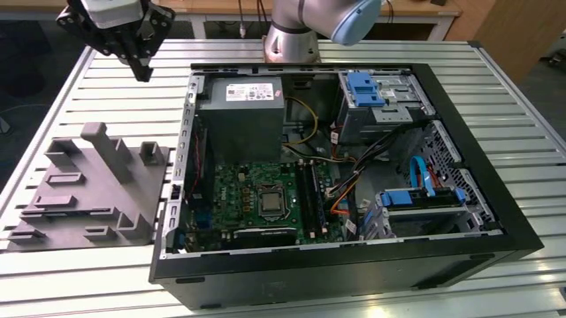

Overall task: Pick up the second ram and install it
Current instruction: 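Reach for the second ram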

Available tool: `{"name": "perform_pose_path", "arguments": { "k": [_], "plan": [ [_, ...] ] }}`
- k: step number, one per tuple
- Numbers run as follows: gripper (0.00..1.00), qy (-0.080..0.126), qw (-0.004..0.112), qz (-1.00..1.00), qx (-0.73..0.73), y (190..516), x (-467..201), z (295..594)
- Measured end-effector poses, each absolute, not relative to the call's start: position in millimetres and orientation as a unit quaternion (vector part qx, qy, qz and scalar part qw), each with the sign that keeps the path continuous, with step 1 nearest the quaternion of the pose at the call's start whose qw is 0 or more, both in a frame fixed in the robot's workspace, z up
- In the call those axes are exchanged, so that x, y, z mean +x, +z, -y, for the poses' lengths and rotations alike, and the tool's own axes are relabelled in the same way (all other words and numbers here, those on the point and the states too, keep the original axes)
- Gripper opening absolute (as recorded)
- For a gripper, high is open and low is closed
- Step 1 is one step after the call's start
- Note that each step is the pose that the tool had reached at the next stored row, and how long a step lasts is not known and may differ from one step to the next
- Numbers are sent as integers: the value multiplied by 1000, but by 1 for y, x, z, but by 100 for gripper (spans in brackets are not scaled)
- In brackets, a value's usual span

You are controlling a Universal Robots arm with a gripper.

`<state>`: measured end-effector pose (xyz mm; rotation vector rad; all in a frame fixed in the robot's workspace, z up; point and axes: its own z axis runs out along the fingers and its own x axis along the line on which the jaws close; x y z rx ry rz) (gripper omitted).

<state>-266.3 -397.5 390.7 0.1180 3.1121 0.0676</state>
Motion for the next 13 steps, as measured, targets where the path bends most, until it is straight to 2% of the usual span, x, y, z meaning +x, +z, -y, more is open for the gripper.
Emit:
{"name": "perform_pose_path", "arguments": {
  "k": [13],
  "plan": [
    [10, 22, 13, -999, 38, 389, -304, 397]
  ]
}}
